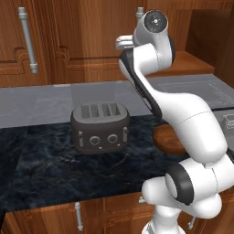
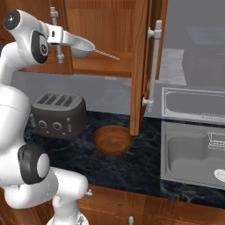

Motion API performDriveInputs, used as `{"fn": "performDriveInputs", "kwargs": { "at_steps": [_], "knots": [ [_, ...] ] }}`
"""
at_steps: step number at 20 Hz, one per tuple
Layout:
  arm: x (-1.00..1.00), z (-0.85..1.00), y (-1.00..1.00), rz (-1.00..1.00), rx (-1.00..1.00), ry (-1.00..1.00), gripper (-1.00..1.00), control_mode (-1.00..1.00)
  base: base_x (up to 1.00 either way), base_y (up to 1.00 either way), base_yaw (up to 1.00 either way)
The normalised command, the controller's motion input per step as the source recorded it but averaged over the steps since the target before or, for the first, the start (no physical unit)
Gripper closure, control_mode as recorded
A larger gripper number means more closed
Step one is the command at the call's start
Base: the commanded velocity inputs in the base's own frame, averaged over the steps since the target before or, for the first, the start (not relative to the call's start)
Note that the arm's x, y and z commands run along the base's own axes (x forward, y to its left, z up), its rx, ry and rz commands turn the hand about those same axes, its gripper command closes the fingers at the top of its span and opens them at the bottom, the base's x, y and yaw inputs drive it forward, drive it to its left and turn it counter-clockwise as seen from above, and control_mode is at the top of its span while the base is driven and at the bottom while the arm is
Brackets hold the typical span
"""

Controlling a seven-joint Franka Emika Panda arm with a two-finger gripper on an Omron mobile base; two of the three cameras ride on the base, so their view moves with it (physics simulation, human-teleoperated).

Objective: Open the cabinet and setup a tea strainer by placing it in the bowl upright.

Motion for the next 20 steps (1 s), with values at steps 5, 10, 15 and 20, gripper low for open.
{"fn": "performDriveInputs", "kwargs": {
  "at_steps": [5, 10, 15, 20],
  "knots": [
    [0.08, 0.00, 0.00, 0.00, 0.00, 0.00, 1.00, -1.00, 0.00, 0.00, 0.00],
    [-0.03, 0.00, 0.11, -0.07, 0.00, 0.00, 1.00, -1.00, 0.00, 0.00, 0.00],
    [-0.44, 0.00, 0.01, -0.19, 0.00, 0.00, 1.00, -1.00, 0.00, 0.00, 0.00],
    [-0.74, 0.00, 0.04, -0.19, 0.00, 0.00, 1.00, -1.00, 0.00, 0.00, 0.00]
  ]
}}
